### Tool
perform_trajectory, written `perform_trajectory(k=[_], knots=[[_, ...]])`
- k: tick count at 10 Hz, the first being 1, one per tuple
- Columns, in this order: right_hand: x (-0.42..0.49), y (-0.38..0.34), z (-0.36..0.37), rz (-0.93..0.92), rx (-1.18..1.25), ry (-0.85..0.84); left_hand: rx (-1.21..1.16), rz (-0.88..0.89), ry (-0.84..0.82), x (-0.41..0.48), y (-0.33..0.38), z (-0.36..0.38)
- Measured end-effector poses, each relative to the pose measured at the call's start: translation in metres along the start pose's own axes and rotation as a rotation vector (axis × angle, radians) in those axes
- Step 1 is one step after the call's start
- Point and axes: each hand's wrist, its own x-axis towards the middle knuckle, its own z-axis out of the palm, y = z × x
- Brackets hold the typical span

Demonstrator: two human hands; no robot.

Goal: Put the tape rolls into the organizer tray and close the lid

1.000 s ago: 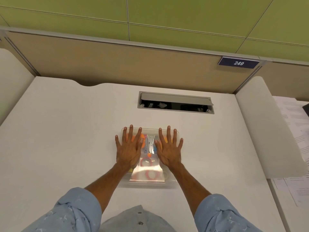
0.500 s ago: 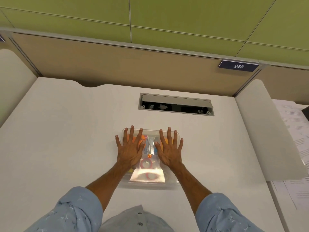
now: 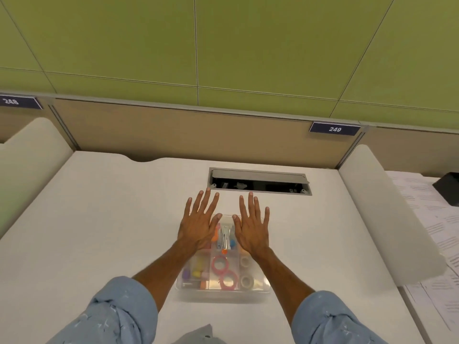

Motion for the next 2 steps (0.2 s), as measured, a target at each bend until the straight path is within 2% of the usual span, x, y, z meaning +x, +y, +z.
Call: perform_trajectory(k=[2], knots=[[0.079, -0.016, -0.088, -0.008, 0.083, 0.203, 0.023, 0.030, 0.188, 0.078, -0.007, -0.109]])
